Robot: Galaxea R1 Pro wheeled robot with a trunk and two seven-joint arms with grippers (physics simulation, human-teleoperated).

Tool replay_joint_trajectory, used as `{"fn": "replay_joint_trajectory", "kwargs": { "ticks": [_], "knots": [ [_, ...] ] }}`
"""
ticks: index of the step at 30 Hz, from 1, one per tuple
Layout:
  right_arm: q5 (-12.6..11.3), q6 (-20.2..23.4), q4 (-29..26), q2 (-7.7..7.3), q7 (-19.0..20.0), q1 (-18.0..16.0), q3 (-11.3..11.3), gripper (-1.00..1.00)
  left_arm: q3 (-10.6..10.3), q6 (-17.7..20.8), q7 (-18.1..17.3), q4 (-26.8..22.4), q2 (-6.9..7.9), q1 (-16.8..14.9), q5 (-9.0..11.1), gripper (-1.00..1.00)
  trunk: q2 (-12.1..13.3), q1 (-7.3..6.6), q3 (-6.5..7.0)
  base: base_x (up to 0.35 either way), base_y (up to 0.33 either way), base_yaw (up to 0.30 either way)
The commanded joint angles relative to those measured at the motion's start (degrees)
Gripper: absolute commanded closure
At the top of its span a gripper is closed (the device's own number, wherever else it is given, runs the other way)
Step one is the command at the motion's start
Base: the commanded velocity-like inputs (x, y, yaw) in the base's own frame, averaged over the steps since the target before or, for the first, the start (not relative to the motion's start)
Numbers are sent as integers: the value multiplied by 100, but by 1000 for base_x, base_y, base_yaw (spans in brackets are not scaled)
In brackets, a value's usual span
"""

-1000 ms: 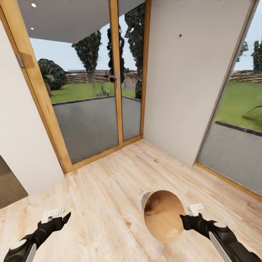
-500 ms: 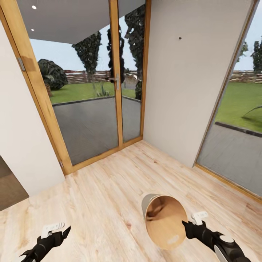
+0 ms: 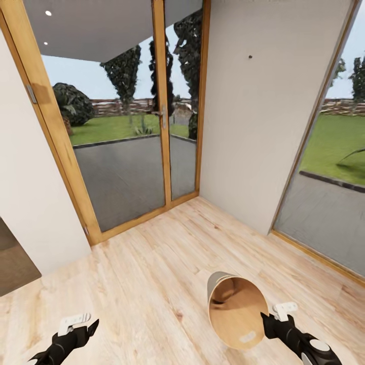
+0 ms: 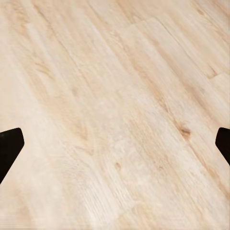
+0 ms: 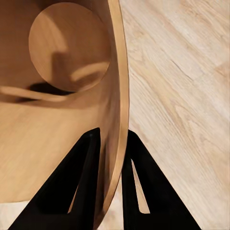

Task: Put the three can of soda from the living room inside the tash can in the kitchen.

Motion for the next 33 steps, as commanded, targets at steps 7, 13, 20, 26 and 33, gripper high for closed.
{"fn": "replay_joint_trajectory", "kwargs": {
  "ticks": [7,13,20,26,33],
  "knots": [
    [-42,-9,6,24,-146,-3,3,100,6,-31,27,170,0,0,1,-100,282,-155,127,0,0,1],
    [-42,-9,10,36,-299,-3,9,100,7,-45,33,234,-6,0,3,-100,523,-286,235,0,0,89],
    [-42,-16,20,44,-335,-3,11,100,3,-50,34,244,-9,0,3,-100,803,-440,362,0,0,215],
    [-42,-18,34,48,-341,-3,13,100,-2,-70,37,253,-9,0,-5,-100,1044,-572,485,0,0,248],
    [-42,-18,35,48,-342,-3,18,100,-9,-125,45,262,-9,0,-17,-100,1325,-726,634,0,0,251]
  ]
}}
